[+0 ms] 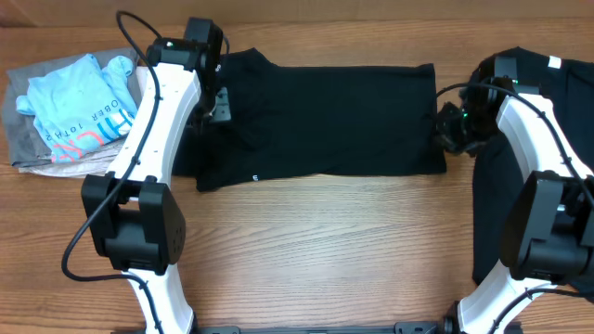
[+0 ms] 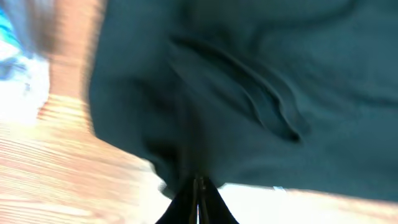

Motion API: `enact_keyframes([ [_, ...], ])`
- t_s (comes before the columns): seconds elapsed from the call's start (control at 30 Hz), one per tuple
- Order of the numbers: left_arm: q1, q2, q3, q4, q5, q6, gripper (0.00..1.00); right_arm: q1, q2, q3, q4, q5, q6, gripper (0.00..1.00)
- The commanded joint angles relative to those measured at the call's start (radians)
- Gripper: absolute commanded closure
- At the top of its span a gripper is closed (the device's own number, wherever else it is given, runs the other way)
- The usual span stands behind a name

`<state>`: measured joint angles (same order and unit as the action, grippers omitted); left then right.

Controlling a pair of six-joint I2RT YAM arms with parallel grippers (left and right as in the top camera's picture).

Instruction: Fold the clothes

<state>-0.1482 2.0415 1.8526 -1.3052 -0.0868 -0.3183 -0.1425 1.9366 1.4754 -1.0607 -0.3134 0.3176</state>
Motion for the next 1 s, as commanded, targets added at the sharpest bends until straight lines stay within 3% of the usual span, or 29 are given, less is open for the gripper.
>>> enact_keyframes([
  [0.0,0.001,-0.011,-0.1,0.005,0.135,-0.011,0.96,0.004,-0.009,-0.032,0.006,0.018,-0.004,0.96],
  [0.27,0.006,-0.011,-0.324,0.14,0.131,0.016,0.96,0.005,-0.008,-0.161,0.121,0.042,-0.004,0.96],
  [0.57,0.006,-0.011,-0.426,0.336,0.037,0.042,0.96,0.005,-0.007,-0.314,0.266,0.087,0.02,0.96],
  [0.77,0.006,-0.011,-0.46,0.35,-0.11,0.042,0.96,-0.002,-0.007,-0.383,0.284,0.243,0.102,0.96],
  [0.97,0.006,-0.011,-0.461,0.316,-0.217,0.042,0.96,-0.037,-0.007,-0.383,0.193,0.308,0.155,0.96],
])
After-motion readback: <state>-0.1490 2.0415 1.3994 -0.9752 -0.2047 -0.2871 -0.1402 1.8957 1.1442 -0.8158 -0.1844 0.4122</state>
